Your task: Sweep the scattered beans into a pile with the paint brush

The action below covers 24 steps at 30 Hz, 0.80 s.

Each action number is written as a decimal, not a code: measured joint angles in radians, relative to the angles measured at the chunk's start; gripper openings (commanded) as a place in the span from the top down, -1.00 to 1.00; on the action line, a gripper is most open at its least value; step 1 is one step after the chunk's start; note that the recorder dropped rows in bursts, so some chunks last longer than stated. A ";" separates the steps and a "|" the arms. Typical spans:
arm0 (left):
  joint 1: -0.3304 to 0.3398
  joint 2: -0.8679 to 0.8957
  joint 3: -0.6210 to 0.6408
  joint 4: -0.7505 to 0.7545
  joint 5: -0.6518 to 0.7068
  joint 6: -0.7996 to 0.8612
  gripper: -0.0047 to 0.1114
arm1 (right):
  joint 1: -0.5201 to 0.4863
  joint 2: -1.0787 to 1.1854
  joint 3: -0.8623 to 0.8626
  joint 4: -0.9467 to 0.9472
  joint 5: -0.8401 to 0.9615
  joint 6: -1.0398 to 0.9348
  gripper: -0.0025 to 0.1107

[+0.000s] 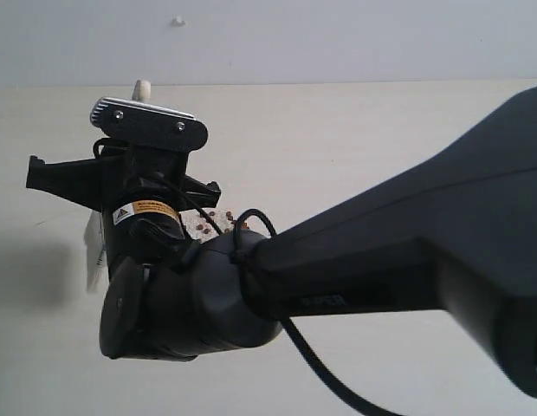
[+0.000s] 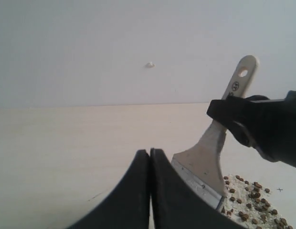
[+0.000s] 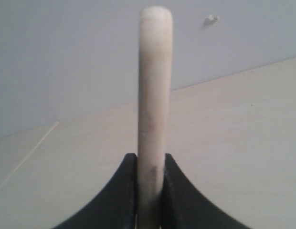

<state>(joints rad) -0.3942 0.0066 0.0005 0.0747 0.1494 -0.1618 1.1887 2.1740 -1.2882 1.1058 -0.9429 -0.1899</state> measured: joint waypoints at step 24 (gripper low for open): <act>0.000 0.000 0.000 0.000 0.000 0.000 0.92 | 0.000 0.025 -0.071 0.152 0.048 -0.133 0.96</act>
<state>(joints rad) -0.3942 0.0066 0.0005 0.0747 0.1494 -0.1618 1.1887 2.1987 -1.3589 1.2575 -0.8948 -0.3232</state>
